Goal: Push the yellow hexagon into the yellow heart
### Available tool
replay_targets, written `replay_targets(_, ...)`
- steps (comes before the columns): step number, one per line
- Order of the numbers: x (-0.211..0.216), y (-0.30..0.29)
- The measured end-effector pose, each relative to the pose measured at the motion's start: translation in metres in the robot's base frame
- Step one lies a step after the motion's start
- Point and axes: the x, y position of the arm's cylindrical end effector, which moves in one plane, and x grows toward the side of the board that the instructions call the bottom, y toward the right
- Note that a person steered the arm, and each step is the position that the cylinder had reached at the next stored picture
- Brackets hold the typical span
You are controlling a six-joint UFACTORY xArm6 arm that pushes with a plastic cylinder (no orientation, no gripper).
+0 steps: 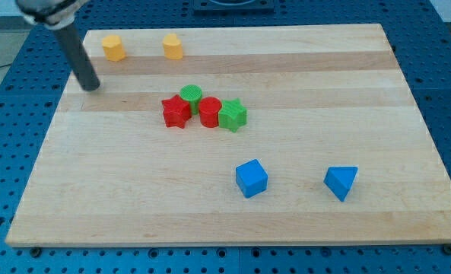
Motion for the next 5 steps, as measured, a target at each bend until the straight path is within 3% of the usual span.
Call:
replay_targets(1,-0.047,0.002)
replay_targets(3,-0.1,-0.02)
replay_targets(5,-0.074,0.08)
